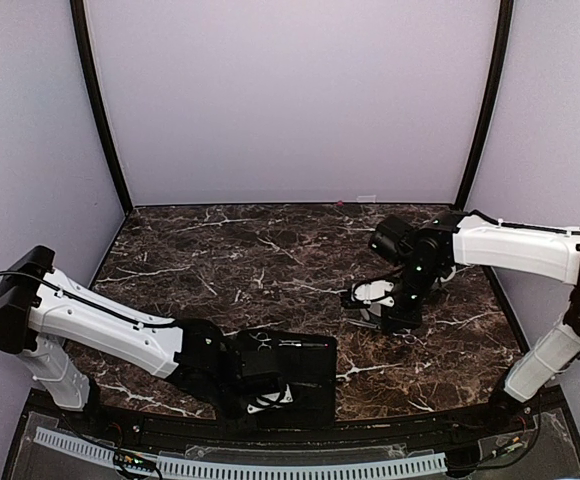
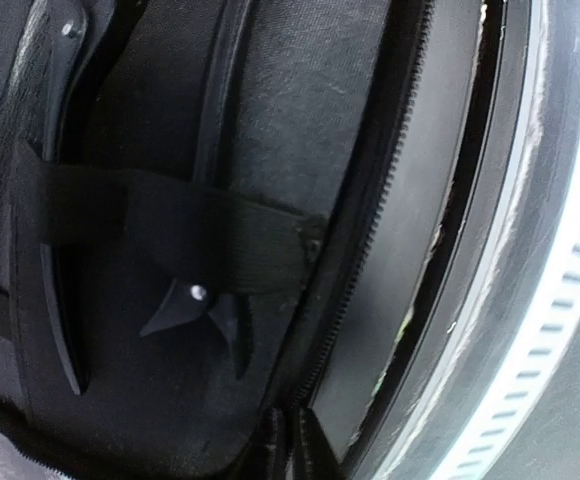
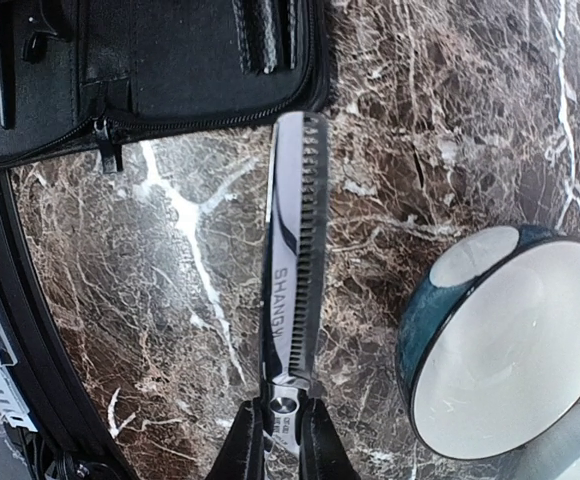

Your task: Sort the hair-cutting tools

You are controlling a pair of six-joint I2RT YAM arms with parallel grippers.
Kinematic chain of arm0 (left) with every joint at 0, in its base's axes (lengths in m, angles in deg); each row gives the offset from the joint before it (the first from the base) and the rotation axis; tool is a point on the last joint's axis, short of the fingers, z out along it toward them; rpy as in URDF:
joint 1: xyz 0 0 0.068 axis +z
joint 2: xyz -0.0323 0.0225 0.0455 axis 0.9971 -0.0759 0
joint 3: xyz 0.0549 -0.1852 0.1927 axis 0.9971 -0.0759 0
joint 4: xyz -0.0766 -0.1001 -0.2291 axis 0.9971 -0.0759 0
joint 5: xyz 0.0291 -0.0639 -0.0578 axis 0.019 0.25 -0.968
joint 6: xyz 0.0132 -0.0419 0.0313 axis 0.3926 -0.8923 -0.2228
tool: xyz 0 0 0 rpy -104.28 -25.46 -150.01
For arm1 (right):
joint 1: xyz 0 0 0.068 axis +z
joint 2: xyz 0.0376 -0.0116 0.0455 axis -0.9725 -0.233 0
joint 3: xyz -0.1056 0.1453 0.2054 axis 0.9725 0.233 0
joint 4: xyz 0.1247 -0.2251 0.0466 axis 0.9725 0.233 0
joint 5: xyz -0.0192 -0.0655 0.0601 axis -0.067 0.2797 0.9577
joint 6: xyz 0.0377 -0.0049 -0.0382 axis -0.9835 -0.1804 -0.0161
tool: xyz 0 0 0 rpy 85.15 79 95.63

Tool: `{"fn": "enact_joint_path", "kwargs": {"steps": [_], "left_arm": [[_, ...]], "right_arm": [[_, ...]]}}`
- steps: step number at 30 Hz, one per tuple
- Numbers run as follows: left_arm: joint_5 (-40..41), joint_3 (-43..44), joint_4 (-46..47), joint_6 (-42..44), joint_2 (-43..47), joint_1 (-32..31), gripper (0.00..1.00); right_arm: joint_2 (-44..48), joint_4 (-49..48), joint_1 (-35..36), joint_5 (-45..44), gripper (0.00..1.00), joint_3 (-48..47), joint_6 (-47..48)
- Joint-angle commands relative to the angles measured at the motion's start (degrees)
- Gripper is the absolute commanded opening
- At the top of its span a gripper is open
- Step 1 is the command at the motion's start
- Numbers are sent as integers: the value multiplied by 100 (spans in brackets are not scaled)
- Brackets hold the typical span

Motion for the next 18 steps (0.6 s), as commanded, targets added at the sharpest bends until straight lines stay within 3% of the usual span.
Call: {"fn": "enact_joint_path", "kwargs": {"steps": [1, 3, 6, 8, 10, 14, 18], "left_arm": [[293, 206, -745, -11, 173, -4, 8], [250, 397, -740, 64, 395, -4, 13], [685, 516, -581, -90, 910, 3, 32], [1291, 295, -318, -355, 1345, 42, 48], [1837, -168, -1, -781, 1789, 261, 57], [2130, -1090, 428, -1842, 2663, 951, 59], [1853, -1701, 940, -2444, 3169, 1459, 61]], "right_arm": [[-124, 67, 181, -14, 0, -258, 6], [-217, 129, 286, -44, 0, -386, 6], [-357, 278, 481, 13, 0, -651, -35], [-506, 330, 618, 74, 0, -798, -63], [-620, 342, 766, 44, 0, -877, -74], [-953, 395, 1048, -40, 0, -1028, -76], [-1435, 520, 1295, -52, 0, -1360, -199]]}}
